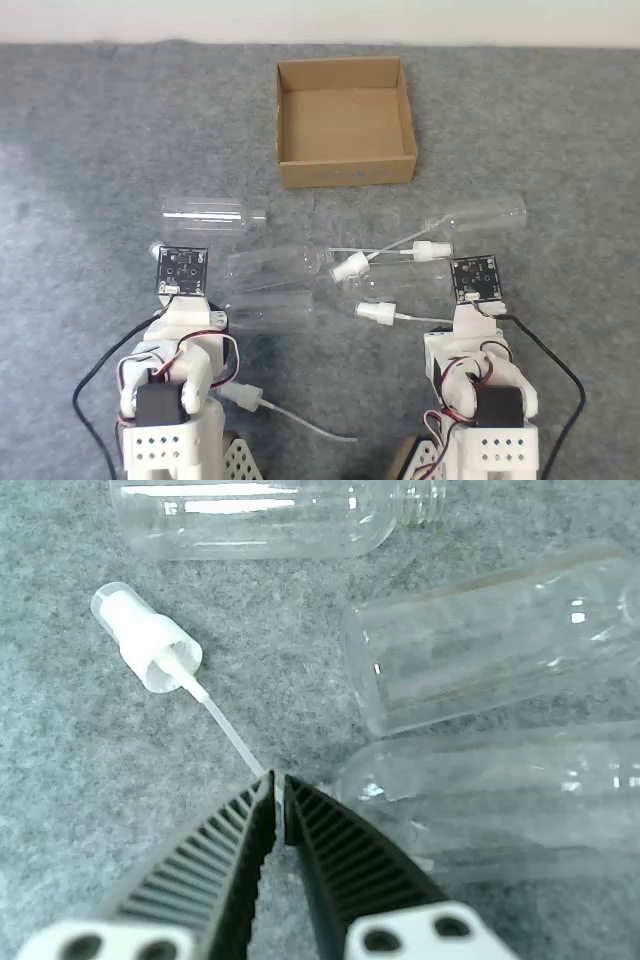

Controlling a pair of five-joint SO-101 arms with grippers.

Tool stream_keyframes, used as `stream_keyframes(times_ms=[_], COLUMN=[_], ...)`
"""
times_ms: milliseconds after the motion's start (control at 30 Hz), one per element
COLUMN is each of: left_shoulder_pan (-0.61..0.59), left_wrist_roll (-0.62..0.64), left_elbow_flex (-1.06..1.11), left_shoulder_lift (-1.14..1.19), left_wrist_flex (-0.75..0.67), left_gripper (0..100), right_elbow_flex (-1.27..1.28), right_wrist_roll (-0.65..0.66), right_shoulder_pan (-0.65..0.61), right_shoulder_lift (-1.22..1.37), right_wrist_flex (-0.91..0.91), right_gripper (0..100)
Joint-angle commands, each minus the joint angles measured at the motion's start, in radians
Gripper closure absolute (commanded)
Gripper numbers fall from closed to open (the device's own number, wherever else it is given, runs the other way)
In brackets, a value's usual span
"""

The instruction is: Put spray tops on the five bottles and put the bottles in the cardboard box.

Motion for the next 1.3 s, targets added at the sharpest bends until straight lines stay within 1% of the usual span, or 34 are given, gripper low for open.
stream_keyframes(times_ms=[0,1100,1267], left_shoulder_pan=[0.002,0.005,-0.025], left_wrist_roll=[-0.006,-0.009,-0.011], left_elbow_flex=[-0.007,-0.007,-0.061], left_shoulder_lift=[-0.015,-0.015,-0.018], left_wrist_flex=[0.005,0.005,-0.049], left_gripper=[99,99,99], right_elbow_flex=[0.020,0.020,0.020], right_wrist_roll=[0.003,0.005,0.003], right_shoulder_pan=[0.010,0.008,0.008], right_shoulder_lift=[-0.018,-0.018,-0.018], right_wrist_flex=[0.007,0.007,0.007], right_gripper=[99.2,99.2,99.2])
